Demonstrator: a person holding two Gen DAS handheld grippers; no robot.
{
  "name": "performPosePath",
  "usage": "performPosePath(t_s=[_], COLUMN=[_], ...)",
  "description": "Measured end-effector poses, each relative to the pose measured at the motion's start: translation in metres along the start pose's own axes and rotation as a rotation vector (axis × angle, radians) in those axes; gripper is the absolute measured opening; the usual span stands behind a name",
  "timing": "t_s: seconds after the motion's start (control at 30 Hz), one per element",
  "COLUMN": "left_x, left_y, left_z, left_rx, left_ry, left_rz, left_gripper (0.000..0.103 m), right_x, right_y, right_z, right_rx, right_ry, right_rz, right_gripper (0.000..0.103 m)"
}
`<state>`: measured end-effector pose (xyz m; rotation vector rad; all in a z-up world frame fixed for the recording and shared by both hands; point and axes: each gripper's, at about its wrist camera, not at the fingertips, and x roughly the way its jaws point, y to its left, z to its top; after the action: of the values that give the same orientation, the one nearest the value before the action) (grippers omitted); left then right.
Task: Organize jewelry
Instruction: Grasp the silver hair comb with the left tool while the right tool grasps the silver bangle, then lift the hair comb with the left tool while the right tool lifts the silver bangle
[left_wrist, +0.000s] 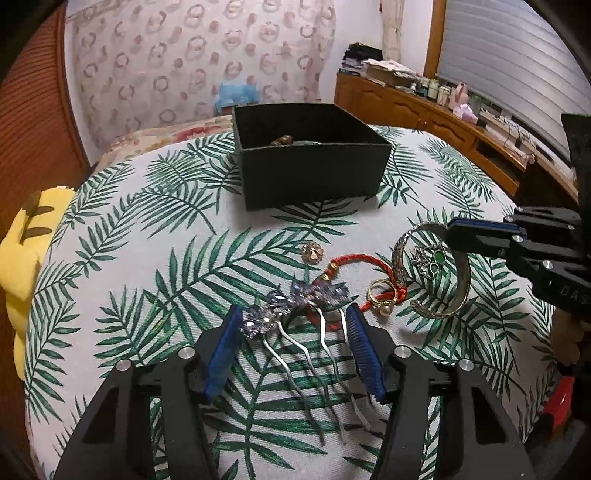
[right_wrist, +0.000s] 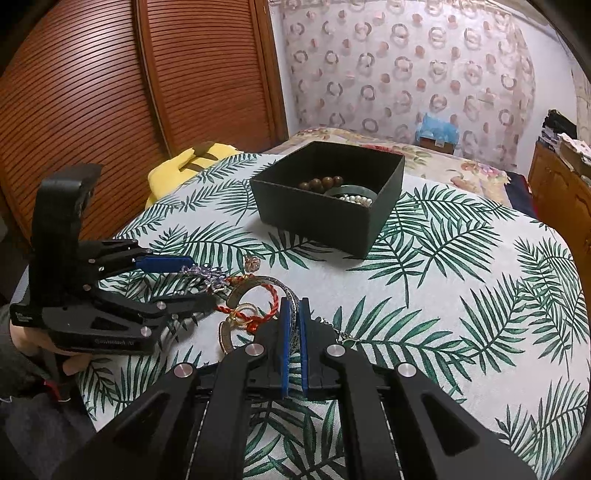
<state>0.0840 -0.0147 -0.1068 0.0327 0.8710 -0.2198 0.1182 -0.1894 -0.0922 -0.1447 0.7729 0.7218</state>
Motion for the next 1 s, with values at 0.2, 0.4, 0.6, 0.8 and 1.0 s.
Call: performPosePath(t_s=[0.2,0.4,0.6,0.8,1.0], left_x=[-0.005,-0.015,-0.023,-0.028,-0.032], left_y=[0.002,0.004,0.004,0.001,0.003], left_z=[-0.003,0.0,0.006,0.019,0.04], left_rx=[-0.011,-0.021,-0.02,-0.009,-0.013], left_ry=[-0.015,-0.054,-0.085,-0.114,-0.158], left_rz=[0.0,-0.004,-0.002,-0.009,-0.015], left_gripper=[0.054,0.054,0.054,0.054,0.054], right_x=[0.0,-0.003,-0.006,-0.01,-0.013], right_y=[0.0,-0.001,-0.005,-0.01,-0.019], right_z=[-0.002,-0.003,0.003,0.015,0.041], right_rx=[0.002,0.006,0.01,-0.004,-0.042], right_ry=[-0.002,-0.009,-0.018,-0.03,-0.05], right_rz=[-0.001,-0.003,-0.005,-0.013,-0.032], right_gripper=[0.006,0.006,0.006,0.006,0.006])
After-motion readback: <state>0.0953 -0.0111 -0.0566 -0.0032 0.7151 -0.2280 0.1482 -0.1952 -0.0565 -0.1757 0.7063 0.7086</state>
